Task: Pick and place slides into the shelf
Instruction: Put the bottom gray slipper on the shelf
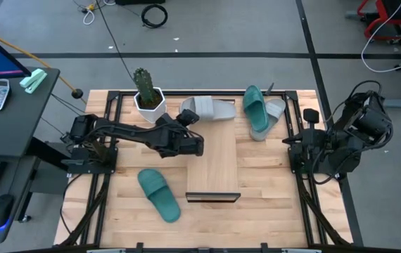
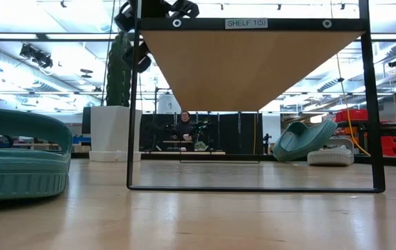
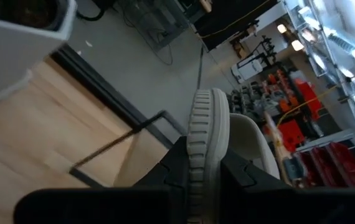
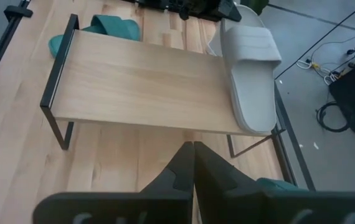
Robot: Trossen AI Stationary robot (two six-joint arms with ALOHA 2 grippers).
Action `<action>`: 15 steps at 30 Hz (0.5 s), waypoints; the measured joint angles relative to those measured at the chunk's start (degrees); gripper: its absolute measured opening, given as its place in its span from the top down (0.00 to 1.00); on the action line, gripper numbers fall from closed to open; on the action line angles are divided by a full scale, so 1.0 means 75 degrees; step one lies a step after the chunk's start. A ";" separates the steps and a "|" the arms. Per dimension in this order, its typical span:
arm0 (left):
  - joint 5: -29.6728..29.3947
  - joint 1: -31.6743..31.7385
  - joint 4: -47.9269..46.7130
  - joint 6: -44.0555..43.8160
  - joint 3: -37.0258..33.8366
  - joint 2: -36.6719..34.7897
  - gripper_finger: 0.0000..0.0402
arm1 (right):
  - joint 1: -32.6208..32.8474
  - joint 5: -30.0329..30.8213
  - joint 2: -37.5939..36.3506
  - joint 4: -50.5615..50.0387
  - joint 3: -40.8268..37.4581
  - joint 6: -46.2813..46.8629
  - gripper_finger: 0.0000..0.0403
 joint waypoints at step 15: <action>0.0393 -0.0003 -0.0312 0.0468 -0.0004 0.0022 0.89 | 0.0000 0.0003 0.0003 -0.0002 0.0000 0.0015 0.97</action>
